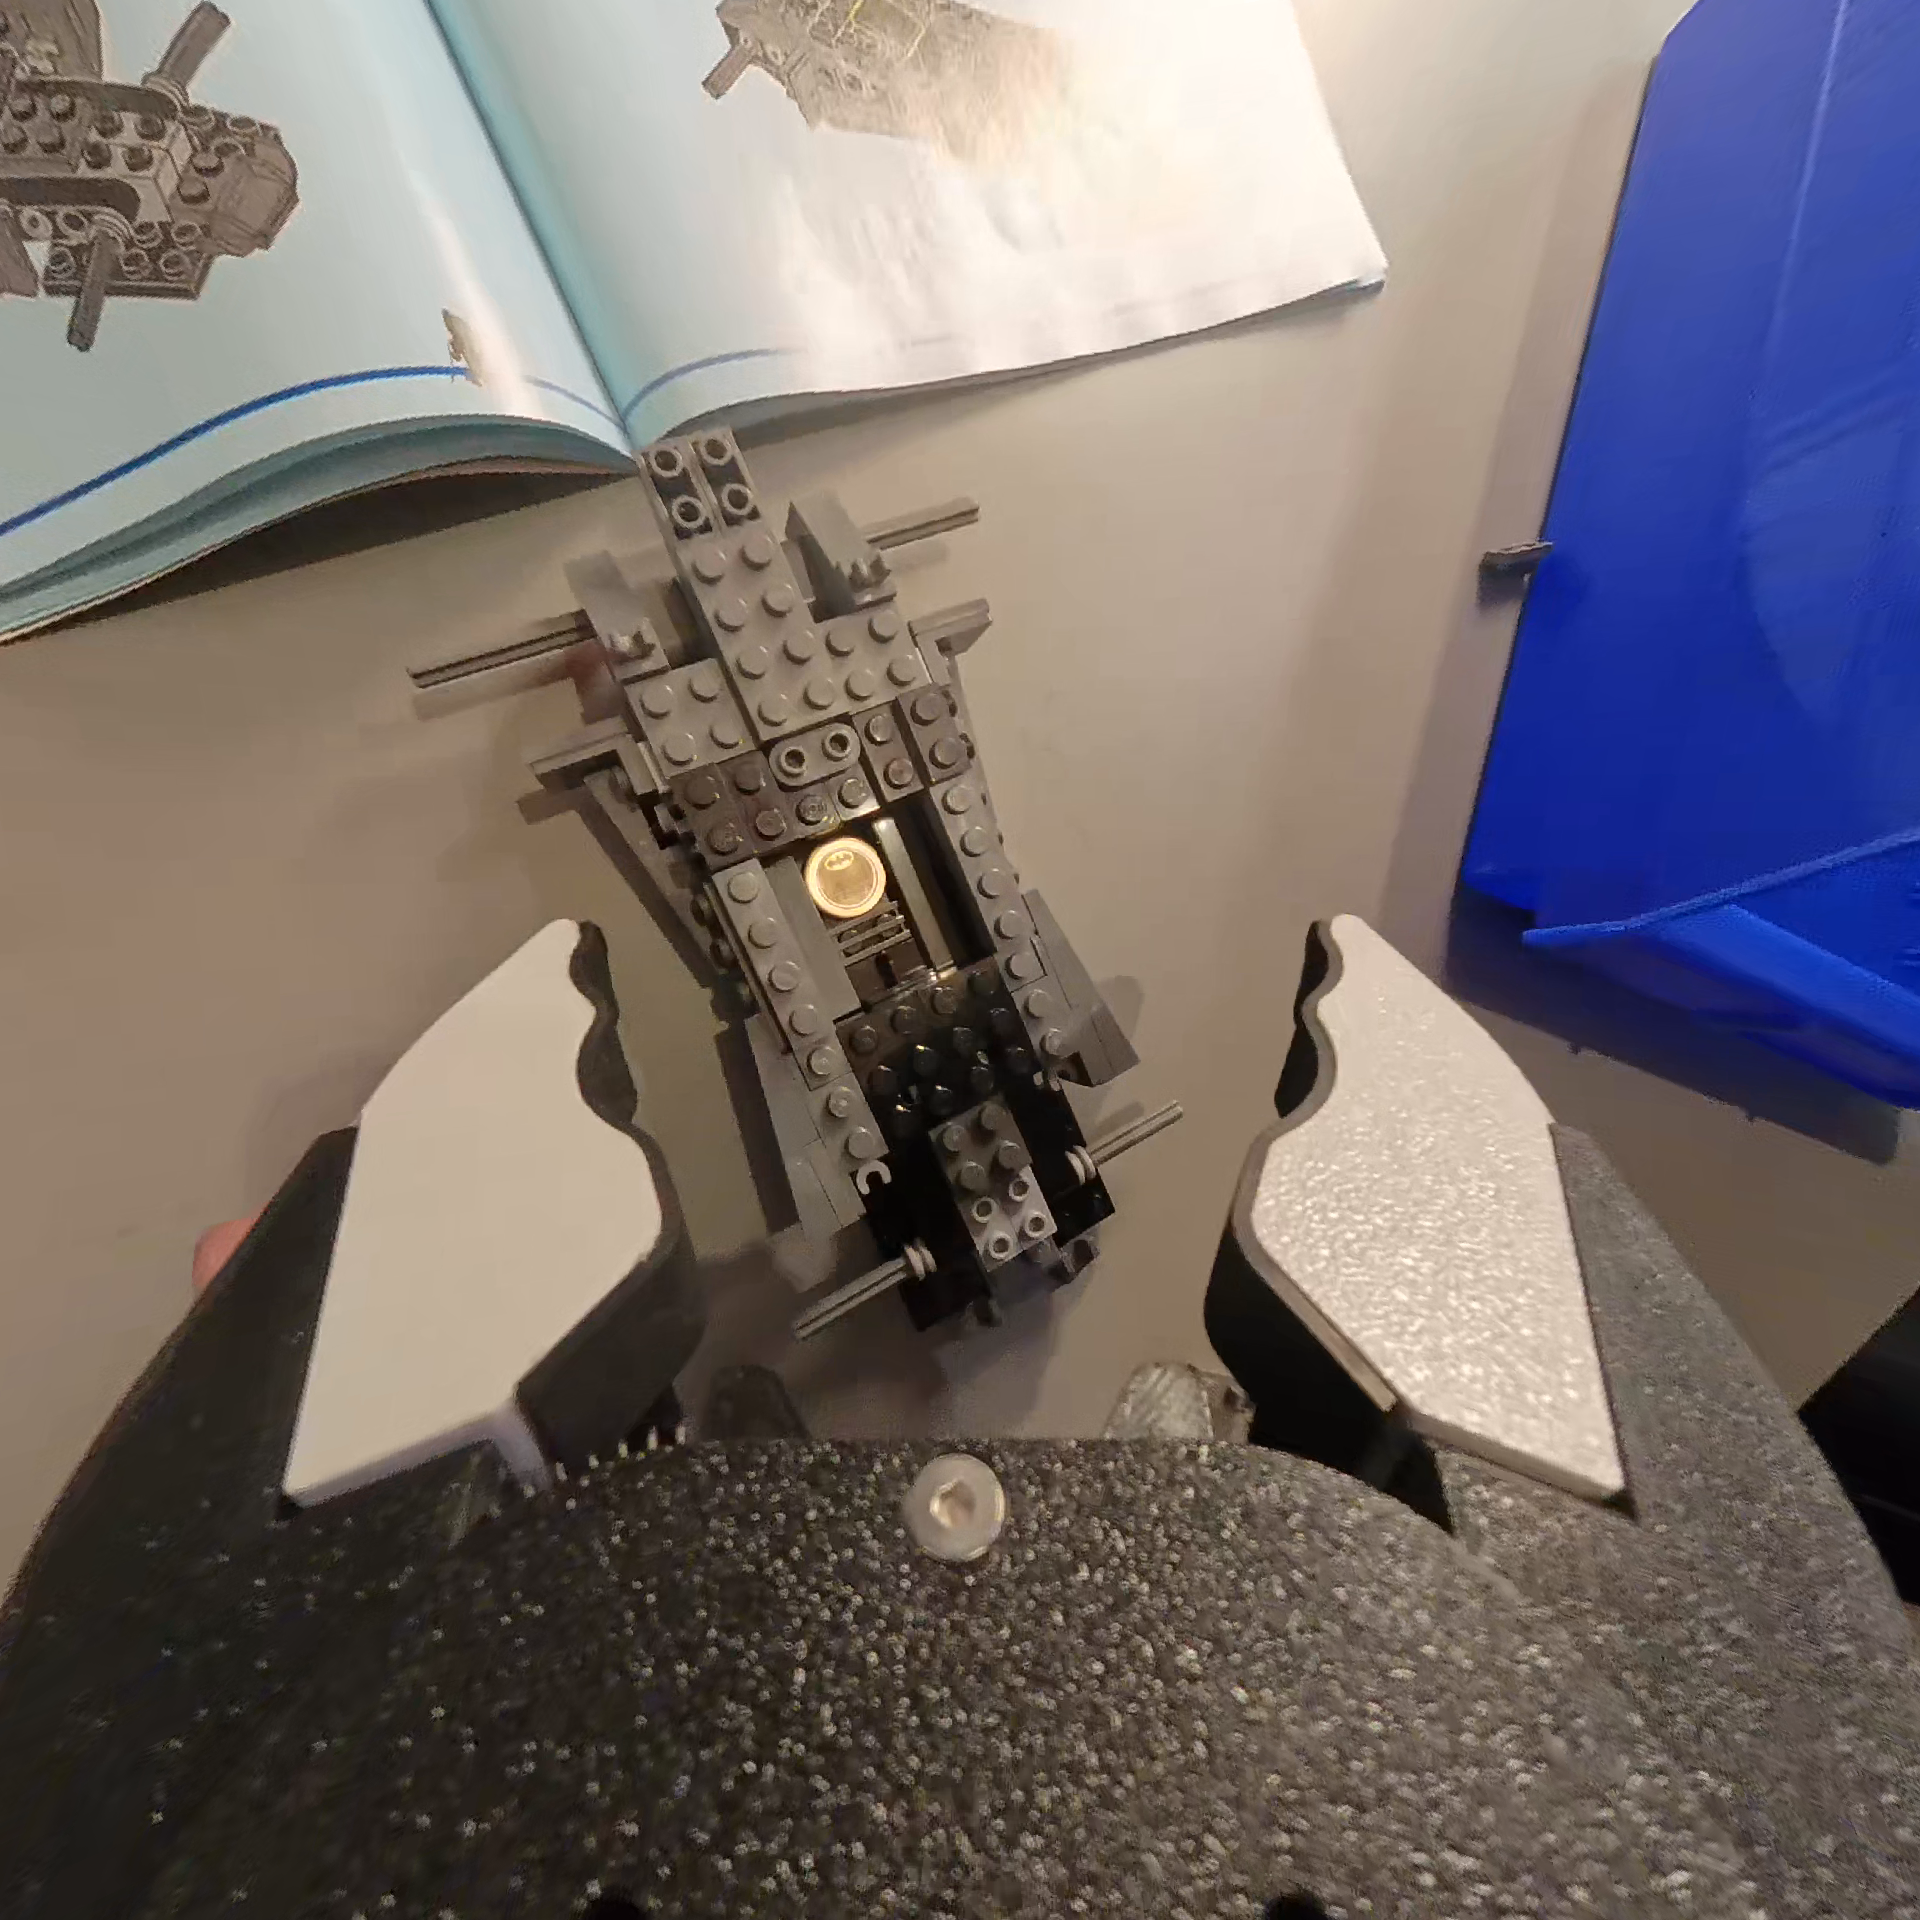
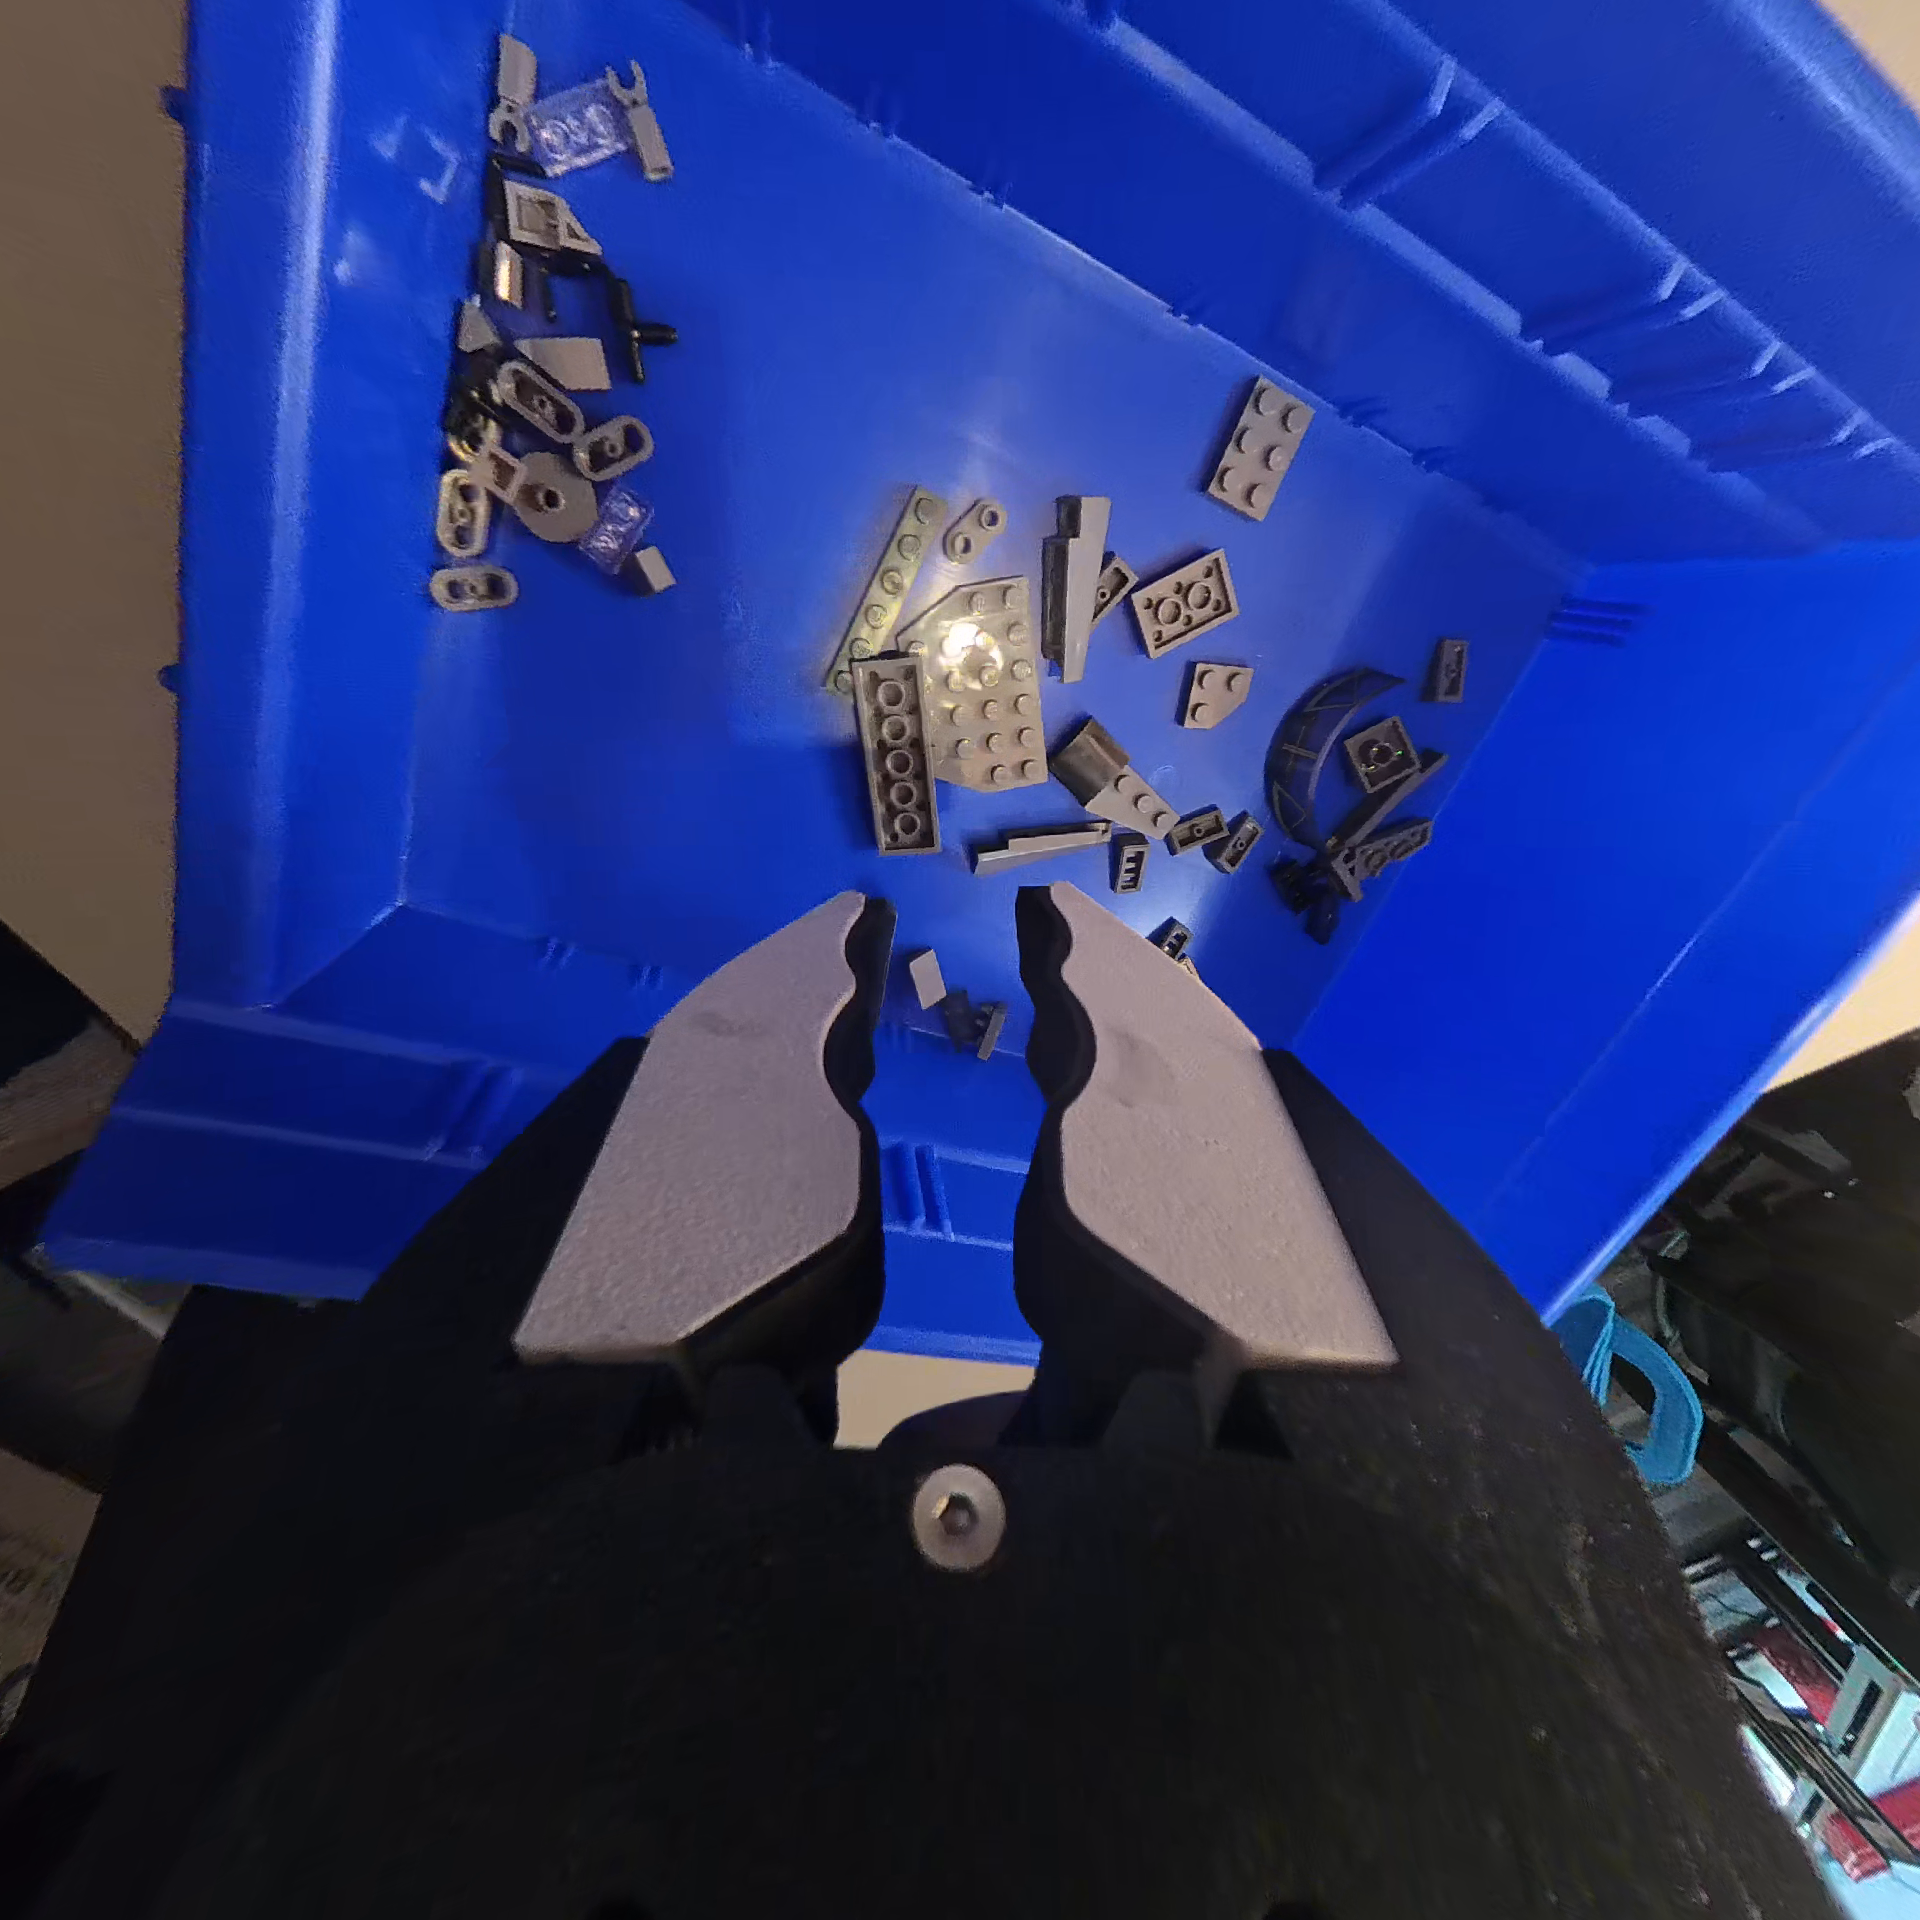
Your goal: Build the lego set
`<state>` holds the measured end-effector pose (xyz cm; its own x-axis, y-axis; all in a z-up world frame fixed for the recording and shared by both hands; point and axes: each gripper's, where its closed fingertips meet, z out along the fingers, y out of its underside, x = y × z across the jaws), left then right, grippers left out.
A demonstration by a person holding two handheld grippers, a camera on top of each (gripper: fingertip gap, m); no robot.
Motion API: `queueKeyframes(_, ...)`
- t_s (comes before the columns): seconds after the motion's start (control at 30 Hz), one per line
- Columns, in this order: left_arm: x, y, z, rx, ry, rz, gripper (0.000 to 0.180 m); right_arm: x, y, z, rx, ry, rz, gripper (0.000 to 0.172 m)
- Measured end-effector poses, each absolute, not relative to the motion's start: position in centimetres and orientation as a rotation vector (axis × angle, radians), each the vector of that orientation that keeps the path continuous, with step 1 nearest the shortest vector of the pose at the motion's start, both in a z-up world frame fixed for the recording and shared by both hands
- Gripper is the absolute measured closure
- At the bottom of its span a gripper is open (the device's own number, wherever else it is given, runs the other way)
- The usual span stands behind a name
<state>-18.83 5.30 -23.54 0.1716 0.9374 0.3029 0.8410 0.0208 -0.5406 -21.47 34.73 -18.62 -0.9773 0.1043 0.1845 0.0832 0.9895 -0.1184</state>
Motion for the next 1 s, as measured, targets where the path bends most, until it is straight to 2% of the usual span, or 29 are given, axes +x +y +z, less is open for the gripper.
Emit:
queueKeyframes(0.2,-17.6,4.3,-20.9,-1.677,-1.524,0.17,0.063,-17.9,32.2,-16.7,-0.158,-2.991,0.413,0.146)
queueKeyframes(0.43,-16.4,2.7,-19.3,-1.516,-1.476,0.172,0.071,-13.7,27.5,-18.0,-0.303,-3.042,0.565,0.133)
queueKeyframes(0.67,-15.0,2.3,-19.3,-1.515,-1.405,0.165,0.072,-13.3,27.4,-21.4,-0.405,-2.958,0.286,0.13)
queueKeyframes(1.0,-12.5,-0.9,-17.7,-1.403,-1.268,0.231,0.075,-16.4,29.1,-20.8,-0.734,-2.688,0.102,0.137)
